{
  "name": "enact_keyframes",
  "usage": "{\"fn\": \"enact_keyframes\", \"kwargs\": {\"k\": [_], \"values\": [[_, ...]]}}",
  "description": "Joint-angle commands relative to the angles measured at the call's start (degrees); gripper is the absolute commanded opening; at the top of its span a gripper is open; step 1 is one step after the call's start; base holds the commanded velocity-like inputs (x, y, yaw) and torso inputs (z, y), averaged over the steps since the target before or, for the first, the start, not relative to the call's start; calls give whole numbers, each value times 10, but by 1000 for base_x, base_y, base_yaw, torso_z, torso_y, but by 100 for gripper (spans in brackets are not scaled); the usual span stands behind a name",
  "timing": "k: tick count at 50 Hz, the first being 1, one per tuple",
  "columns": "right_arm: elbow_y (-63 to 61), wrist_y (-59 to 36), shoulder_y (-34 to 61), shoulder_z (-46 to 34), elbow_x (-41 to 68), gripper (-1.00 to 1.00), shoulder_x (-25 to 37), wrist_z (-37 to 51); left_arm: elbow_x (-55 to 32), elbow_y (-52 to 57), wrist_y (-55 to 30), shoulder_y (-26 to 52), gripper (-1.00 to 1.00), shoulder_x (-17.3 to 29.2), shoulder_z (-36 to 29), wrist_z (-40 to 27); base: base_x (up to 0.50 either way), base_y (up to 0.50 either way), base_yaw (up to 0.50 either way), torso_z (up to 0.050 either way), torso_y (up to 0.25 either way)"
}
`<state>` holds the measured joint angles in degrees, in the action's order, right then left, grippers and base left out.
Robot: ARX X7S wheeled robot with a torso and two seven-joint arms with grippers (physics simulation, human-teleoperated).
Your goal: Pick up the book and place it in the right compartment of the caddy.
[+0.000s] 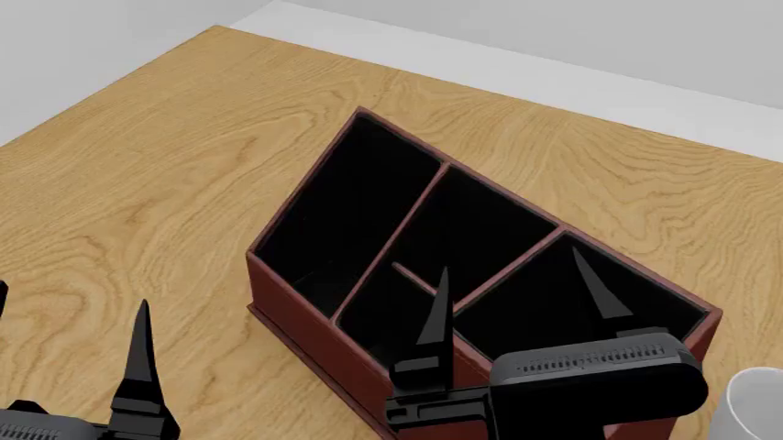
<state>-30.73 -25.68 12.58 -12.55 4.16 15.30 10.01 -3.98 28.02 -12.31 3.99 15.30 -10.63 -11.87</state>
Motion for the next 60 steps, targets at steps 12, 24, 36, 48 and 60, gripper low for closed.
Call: {"fn": "enact_keyframes", "kwargs": {"k": [12, 24, 36, 48, 60], "values": [[-13, -15, 0, 5, 15, 100, 3, 5, -3, -1, 2, 0, 100, 5, -3, -6, -138, -37, 0, 0, 0], [-279, -392, 94, 114, 156, 100, 5, 7, -19, 10, -6, 1, 100, 12, 15, -11, 0, 0, 0, 0, 0], [-164, -522, 400, 140, 1079, 100, 212, 666, -38, 18, -5, -2, 100, 19, 37, -15, 0, 0, 0, 0, 0], [-158, -418, 451, 50, 1279, 100, 364, 763, -37, 14, 0, -1, 100, 19, 32, -18, 0, 0, 0, 0, 0], [-158, -374, 462, -2, 1363, 100, 432, 771, -44, 27, -5, -3, 100, 24, 39, -22, 0, 0, 0, 0, 0]]}}
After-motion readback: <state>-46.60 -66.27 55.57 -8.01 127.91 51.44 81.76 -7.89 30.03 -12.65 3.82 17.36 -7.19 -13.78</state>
